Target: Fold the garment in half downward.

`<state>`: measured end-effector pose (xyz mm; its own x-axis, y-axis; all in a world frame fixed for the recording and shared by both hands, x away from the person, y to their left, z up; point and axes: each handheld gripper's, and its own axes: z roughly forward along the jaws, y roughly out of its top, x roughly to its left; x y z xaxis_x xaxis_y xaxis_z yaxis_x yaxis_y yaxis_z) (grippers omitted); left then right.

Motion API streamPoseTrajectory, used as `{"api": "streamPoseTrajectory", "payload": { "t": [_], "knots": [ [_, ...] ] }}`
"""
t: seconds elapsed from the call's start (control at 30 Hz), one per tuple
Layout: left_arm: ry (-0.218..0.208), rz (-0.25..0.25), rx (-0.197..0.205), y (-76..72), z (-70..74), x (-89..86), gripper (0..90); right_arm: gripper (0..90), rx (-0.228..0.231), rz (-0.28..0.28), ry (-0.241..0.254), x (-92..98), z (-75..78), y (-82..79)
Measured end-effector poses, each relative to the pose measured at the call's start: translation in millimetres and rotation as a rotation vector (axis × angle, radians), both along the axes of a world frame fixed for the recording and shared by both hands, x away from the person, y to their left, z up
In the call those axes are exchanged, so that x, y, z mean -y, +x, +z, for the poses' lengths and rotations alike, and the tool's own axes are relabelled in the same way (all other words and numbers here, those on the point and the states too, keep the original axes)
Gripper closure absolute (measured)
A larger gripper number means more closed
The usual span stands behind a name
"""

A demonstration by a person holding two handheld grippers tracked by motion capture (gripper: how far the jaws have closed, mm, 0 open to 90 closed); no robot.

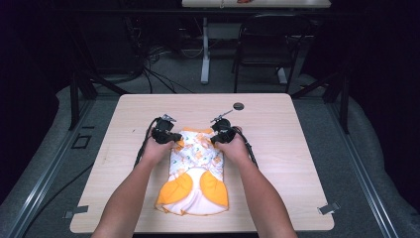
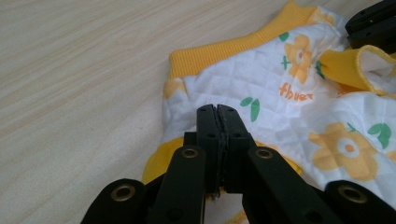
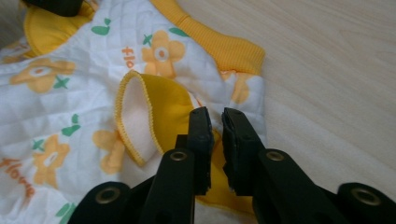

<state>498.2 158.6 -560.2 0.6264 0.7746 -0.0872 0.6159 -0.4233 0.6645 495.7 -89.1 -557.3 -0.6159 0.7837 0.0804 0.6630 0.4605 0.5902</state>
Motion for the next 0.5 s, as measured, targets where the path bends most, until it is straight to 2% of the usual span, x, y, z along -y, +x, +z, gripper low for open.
{"api": "streamPoseTrajectory", "payload": {
  "t": [0.03, 0.1, 0.13, 0.2, 0.23, 0.33, 0.4, 0.43, 0.5],
  "knots": [
    [-0.003, 0.003, 0.0, 0.2, 0.3, -0.4, 86.9, 78.0, 0.006, 0.002, -0.016, 0.2, 0.9, 0.4],
    [-0.009, 0.023, 0.015, 0.4, 1.4, -1.2, 83.4, 76.7, 0.03, -0.015, -0.017, 0.3, 2.1, 1.0],
    [-0.021, 0.045, 0.039, 1.2, 3.4, -3.2, 81.6, 76.1, 0.057, -0.038, -0.009, 0.3, 3.0, 2.1],
    [-0.033, 0.05, 0.042, 1.8, 3.6, -4.2, 79.4, 74.7, 0.062, -0.046, -0.014, 0.9, 3.6, 2.8],
    [-0.036, 0.058, 0.04, 2.6, 2.9, -5.0, 75.5, 72.1, 0.068, -0.059, -0.008, 0.7, 2.7, 3.4],
    [-0.02, 0.072, 0.027, 4.9, -1.5, -6.7, 66.3, 65.6, 0.049, -0.059, -0.032, 1.2, -2.5, 5.4],
    [-0.009, 0.075, 0.026, 6.0, -4.1, -7.0, 62.3, 62.7, 0.048, -0.056, -0.029, 2.5, -4.3, 6.4],
    [0.0, 0.07, 0.021, 6.2, -6.1, -5.8, 61.2, 59.4, 0.043, -0.063, -0.029, 3.1, -6.3, 7.3],
    [0.001, 0.065, 0.012, 6.4, -7.1, -5.3, 61.0, 58.7, 0.033, -0.057, -0.024, 4.3, -6.6, 8.0]
  ]
}}
